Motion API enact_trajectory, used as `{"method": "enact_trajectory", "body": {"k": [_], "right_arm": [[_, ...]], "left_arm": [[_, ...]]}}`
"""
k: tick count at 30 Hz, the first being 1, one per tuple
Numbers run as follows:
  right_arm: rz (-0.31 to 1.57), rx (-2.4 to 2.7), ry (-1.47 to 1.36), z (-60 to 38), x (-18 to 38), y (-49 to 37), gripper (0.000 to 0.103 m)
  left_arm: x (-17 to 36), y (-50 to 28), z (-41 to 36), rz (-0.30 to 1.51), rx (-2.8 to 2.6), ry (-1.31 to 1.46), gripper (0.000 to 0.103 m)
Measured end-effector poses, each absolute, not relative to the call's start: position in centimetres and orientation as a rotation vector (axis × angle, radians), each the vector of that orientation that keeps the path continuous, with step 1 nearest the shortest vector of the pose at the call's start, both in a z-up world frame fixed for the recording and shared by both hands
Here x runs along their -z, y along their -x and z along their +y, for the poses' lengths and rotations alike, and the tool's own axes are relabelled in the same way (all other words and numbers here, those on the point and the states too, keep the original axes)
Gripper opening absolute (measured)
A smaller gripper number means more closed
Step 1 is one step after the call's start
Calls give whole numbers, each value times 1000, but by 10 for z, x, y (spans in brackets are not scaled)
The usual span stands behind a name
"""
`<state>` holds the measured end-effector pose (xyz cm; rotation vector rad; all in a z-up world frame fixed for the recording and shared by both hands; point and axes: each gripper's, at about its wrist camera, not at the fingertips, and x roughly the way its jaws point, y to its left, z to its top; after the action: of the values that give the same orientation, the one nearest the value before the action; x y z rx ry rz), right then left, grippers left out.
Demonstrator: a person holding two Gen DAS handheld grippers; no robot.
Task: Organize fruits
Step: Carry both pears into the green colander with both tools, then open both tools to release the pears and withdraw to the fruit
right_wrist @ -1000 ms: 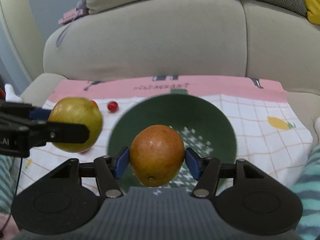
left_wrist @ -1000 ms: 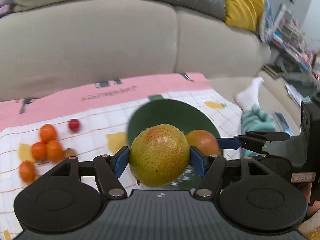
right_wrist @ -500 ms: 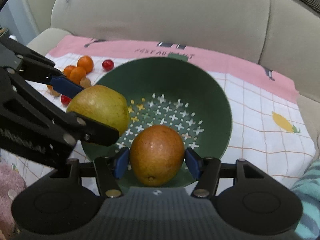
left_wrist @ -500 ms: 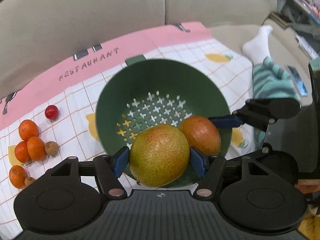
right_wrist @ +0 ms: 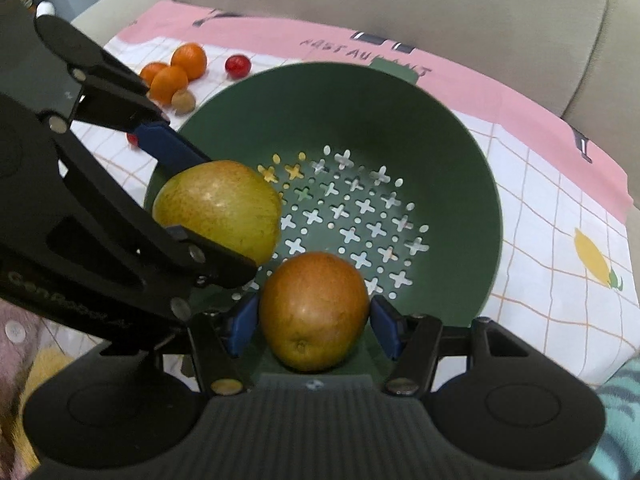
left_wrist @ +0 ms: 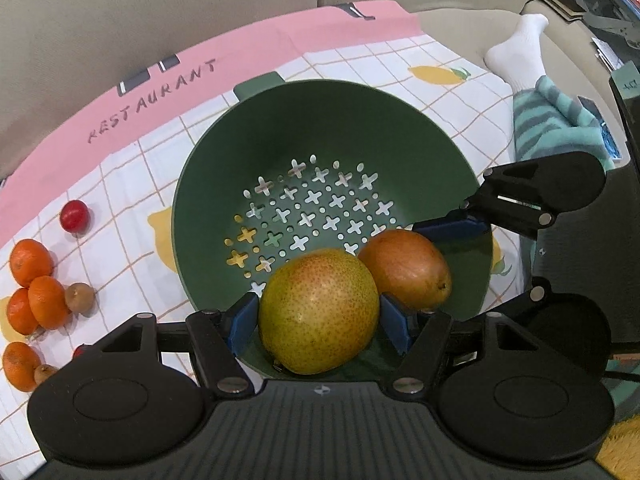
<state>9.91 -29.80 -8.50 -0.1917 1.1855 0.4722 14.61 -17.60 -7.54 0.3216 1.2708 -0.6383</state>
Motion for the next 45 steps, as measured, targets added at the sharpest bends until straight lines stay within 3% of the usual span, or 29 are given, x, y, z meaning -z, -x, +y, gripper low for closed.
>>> {"method": "enact_trajectory", "body": {"k": [23, 27, 35, 43, 45], "right_arm": [[1223, -492, 288, -292, 98, -108, 59], [1229, -475, 303, -294, 94, -105, 63], [1210, -472, 306, -300, 75, -98, 86], [1169, -442, 233, -305, 50, -91, 86], [1142, -426, 219, -302, 41, -85, 90]], "left_arm": [[93, -145, -188, 1277, 620, -421, 76], [92, -144, -191, 1295, 612, -417, 76], [72, -143, -190, 1266, 578, -398, 80], [41, -130, -184, 1186, 571, -379, 80], [31, -125, -180, 1156, 574, -364, 80]]}}
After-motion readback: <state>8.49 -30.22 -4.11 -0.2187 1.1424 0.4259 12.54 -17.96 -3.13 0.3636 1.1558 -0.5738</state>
